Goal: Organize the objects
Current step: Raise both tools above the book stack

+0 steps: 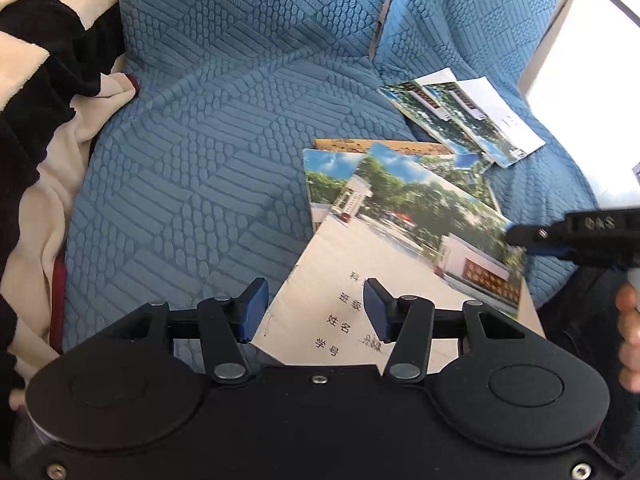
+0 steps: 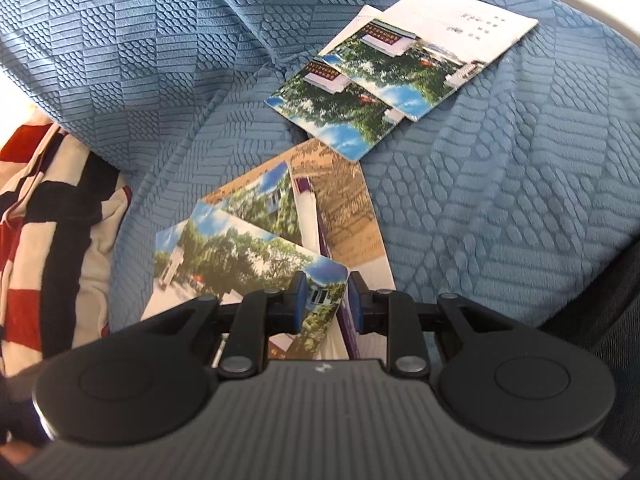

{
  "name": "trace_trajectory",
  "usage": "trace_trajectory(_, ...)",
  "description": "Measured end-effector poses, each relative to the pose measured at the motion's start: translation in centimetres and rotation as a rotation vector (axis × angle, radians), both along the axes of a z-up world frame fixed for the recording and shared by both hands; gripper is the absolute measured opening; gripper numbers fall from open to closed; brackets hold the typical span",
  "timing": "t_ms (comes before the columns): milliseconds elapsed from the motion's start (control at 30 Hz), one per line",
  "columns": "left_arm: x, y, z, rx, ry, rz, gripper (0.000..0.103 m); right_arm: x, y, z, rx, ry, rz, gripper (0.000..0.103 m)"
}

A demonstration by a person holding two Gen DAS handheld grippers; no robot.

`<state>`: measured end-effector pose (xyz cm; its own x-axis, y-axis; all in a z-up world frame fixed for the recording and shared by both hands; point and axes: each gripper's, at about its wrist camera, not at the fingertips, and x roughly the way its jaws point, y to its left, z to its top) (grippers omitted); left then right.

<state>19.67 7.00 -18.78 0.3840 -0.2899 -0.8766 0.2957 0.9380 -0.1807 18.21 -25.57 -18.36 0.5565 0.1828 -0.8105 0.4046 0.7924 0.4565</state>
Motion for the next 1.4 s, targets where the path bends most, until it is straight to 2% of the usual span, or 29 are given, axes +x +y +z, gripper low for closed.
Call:
trace_trajectory(333, -3.0, -0.8, 0.6, -0.062, 0.028, 0.003, 0.049, 3.0, -1.3, -0.1, -0.008, -0.049, -0.007, 0.027)
trace_trajectory(533, -3.7, -0.4, 0.4, -0.045, 0.023, 0.019, 0.050, 1.9, -1.6, 0.2, -0.006, -0.050, -0.004, 0.027)
trace_trajectory(600, -3.3, 0.3, 0.1, -0.066, 0.027, 0.037, 0.052, 1.0, -1.5, 0.2, -0.003, -0.040, 0.001, 0.032)
trace_trajectory(667, -2.7, 0.7, -0.3, -0.081, 0.034, 0.061, 0.053, -0.1, -1.3, 0.0, 0.013, -0.035, 0.003, 0.047)
trace_trajectory(700, -2.3, 0.9, -0.6, -0.079, 0.037, 0.074, 0.053, -0.6, -1.2, -0.1, 0.021, -0.031, 0.006, 0.047)
trace_trajectory(833, -1.6, 0.8, -1.3, -0.081, 0.045, 0.095, 0.052, -2.2, 0.2, -0.6, 0.031, -0.014, 0.033, 0.047)
trace_trajectory(1033, -2.6, -0.5, -1.4, -0.100, 0.061, 0.063, 0.049, -2.8, 2.5, -0.4, -0.051, -0.050, 0.103, 0.046)
trace_trajectory(1167, -3.7, -1.3, -1.1, -0.091, 0.053, 0.060, 0.049, -2.5, 2.5, -0.2, -0.090, -0.082, 0.101, 0.033)
trace_trajectory(1400, -5.6, -2.4, -0.6, -0.093, 0.048, 0.048, 0.049, -1.8, 1.8, -0.5, -0.112, -0.115, 0.122, 0.028)
